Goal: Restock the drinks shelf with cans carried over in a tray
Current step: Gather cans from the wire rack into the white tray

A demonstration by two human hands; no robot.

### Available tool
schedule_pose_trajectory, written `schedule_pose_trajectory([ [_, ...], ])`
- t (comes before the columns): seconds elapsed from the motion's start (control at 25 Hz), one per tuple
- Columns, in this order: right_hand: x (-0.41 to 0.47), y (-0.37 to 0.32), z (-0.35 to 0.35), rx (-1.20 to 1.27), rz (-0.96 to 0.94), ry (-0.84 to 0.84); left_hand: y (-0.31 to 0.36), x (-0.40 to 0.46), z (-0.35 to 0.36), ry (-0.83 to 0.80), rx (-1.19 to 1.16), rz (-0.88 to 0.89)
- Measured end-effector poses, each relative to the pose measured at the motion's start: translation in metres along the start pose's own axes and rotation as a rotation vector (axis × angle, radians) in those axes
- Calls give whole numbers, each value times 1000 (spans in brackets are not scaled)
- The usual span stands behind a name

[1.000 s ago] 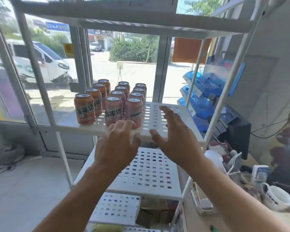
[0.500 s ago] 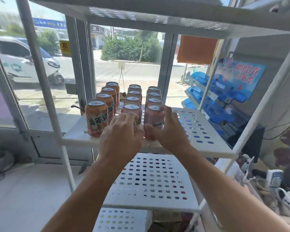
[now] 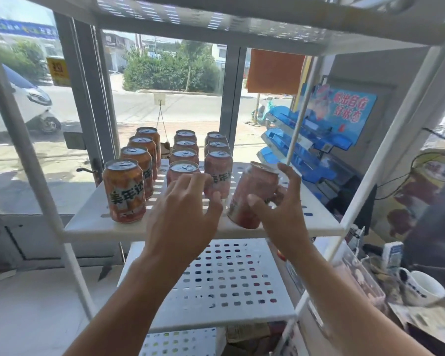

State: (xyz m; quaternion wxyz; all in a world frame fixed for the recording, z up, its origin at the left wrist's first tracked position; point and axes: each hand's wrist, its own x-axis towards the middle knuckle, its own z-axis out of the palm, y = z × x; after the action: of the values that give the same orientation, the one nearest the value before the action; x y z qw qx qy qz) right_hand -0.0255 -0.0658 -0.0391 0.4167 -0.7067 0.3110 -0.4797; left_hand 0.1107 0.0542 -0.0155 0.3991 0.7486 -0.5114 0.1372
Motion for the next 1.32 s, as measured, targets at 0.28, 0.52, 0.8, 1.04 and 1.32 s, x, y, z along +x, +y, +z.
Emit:
schedule_pose_trajectory([
  [0.28,-27,-3,-80,-58,56,166,51,1,37,-101,-135,156],
  [0.52,-50,2,-137,-251,45,326,94,-4,78,-204,-235,243],
  [0.8,-98,16,-207,-340,128,491,159,-27,130,-350,-308,440],
  [1.04,-157,44,-279,-424,309,648,226,-70,181,-494,-359,589],
  [1.32,-237,93,-366,-467,719,780,287,-136,229,-685,-345,692],
])
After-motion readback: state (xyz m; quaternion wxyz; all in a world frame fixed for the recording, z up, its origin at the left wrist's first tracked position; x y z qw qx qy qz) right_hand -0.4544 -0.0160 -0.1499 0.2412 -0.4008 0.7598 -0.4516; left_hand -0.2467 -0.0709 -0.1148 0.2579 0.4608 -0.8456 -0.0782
